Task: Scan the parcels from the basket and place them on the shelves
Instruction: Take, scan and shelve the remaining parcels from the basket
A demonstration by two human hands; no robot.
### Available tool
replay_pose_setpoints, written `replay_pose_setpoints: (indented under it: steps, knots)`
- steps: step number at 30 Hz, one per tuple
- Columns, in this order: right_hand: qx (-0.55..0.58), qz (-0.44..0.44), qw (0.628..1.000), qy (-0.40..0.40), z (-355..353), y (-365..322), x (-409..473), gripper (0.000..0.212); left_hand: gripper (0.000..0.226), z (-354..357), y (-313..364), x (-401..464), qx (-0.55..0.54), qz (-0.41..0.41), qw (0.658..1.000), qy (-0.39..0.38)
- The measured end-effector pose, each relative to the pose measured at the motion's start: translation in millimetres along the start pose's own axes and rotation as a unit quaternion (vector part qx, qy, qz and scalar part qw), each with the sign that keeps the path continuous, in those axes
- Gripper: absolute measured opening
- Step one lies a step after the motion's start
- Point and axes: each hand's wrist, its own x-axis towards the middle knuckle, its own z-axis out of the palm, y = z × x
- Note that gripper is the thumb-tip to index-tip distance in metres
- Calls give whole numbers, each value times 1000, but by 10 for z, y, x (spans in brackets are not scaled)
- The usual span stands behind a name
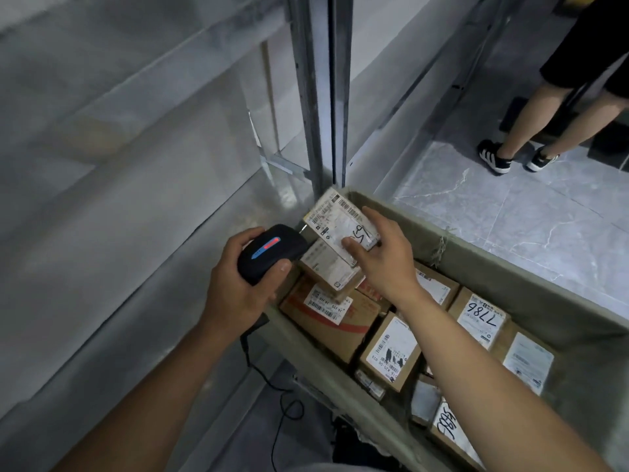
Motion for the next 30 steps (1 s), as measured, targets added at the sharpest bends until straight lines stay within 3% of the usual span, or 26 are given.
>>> replay_pose_setpoints:
  steps: [20, 30]
  knots:
    - [-55, -260, 960, -85, 322, -1304, -1451, 62, 57, -1322, 306, -1958, 1, 84, 983, 163]
    - [-45, -324, 937, -123, 710, -1667, -1975, 63, 59, -1575, 295, -2779, -2, 67, 970, 233]
